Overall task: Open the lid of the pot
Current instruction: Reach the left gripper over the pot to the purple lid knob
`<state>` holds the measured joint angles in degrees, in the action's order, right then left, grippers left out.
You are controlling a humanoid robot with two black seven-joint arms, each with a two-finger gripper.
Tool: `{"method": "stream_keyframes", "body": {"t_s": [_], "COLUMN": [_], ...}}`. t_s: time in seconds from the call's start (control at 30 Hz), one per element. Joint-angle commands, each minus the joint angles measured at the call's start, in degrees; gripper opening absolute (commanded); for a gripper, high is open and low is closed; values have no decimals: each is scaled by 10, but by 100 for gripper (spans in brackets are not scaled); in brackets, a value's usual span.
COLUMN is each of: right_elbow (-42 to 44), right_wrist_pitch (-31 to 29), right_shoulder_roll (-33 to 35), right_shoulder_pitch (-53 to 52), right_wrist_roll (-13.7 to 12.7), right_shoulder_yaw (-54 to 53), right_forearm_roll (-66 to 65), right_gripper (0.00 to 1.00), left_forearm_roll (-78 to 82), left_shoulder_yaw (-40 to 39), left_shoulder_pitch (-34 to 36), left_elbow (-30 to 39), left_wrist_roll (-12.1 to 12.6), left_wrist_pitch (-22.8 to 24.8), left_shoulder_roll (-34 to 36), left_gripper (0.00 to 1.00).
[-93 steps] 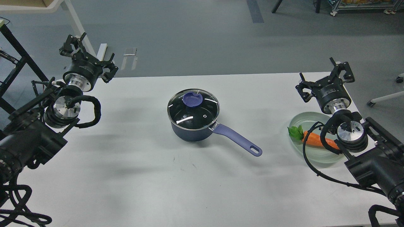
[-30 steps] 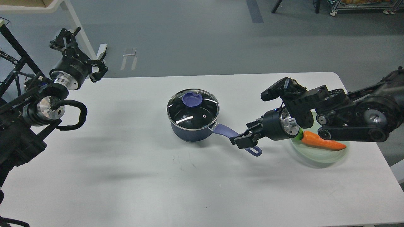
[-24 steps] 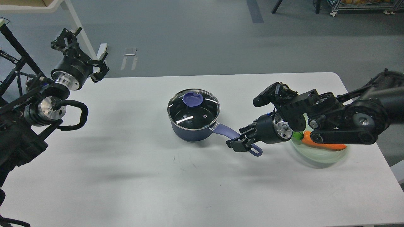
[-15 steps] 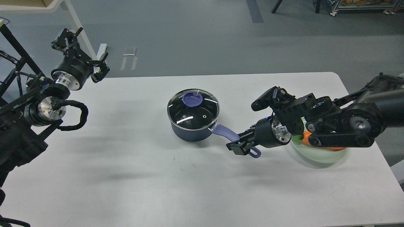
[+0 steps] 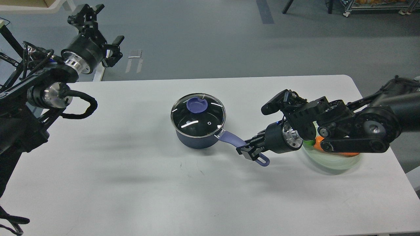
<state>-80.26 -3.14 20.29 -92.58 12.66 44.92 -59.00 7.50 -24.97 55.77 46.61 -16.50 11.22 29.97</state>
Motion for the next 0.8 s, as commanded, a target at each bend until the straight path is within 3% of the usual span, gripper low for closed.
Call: {"method": "stream_keyframes", "body": {"t_s": [0.0, 0.47, 0.77], "right_elbow": [0, 5, 5], "right_wrist_pitch": [0, -1, -2], "right_shoulder_roll": [-1, 2, -2], "right_shoulder_pitch": [-4, -4, -4], "right_wrist_roll": [0, 2, 2], "right_shoulder_yaw": [-1, -3, -5], "right_forearm_roll": [1, 4, 4], "right_gripper": [19, 18, 18], "left_forearm_roll": [122, 753, 892], "left_shoulder_yaw": [43, 120, 249], "left_shoulder_pitch": [42, 75, 81], "left_elbow": [2, 130, 114], "left_wrist_roll": [-6, -25, -27], "left_wrist_pitch": [0, -9, -127], "left_shoulder_roll": [-26, -51, -80], "left_gripper": [99, 99, 99]}}
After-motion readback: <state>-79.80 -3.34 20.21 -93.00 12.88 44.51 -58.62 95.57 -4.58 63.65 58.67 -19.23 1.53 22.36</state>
